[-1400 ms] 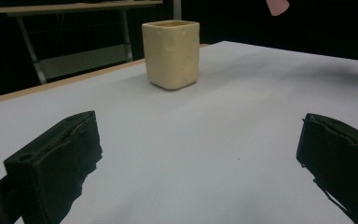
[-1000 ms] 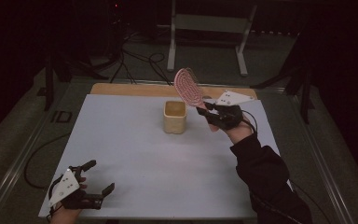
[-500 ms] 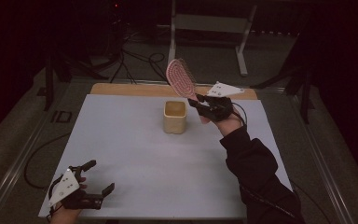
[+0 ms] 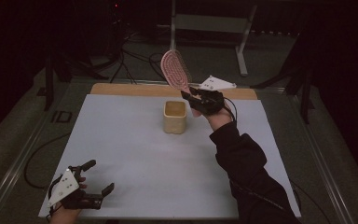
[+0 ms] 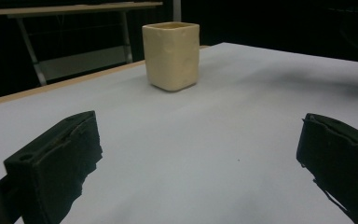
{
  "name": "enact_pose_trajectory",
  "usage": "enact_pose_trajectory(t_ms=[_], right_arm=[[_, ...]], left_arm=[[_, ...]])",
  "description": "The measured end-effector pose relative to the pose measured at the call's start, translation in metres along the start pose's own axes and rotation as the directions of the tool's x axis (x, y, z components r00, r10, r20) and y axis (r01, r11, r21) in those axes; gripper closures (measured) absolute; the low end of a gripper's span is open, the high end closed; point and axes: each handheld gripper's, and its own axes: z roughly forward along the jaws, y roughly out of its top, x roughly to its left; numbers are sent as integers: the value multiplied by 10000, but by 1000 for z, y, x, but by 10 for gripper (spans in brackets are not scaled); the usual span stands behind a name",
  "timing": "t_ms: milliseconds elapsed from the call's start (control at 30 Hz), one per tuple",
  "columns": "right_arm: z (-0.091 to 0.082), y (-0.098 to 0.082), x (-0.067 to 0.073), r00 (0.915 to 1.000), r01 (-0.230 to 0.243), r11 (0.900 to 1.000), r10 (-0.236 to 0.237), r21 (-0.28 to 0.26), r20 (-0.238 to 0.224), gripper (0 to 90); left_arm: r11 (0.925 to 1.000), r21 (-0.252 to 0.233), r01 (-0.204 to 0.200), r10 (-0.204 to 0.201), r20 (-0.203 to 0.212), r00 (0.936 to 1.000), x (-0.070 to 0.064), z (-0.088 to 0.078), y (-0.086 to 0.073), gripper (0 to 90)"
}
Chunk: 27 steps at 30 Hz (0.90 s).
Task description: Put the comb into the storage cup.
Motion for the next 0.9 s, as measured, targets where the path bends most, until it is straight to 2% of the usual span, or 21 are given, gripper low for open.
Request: enact_pose_trajectory(t_ms=[267, 667, 900], right_arm=[[13, 1, 2, 9982, -466, 9980, 482, -421, 370, 706], [38, -5, 7, 9945, -750, 9946, 798, -712, 677, 707], [47, -9, 7, 9887, -1229, 9861, 1315, -1117, 723, 707]], left_arm=[[10000, 34, 2, -2, 6, 10000, 0, 0, 0, 0], [10000, -54, 37, -37, 27, 10000, 0, -1, 0, 0], [10000, -67, 32, -31, 49, 10000, 0, -1, 0, 0]])
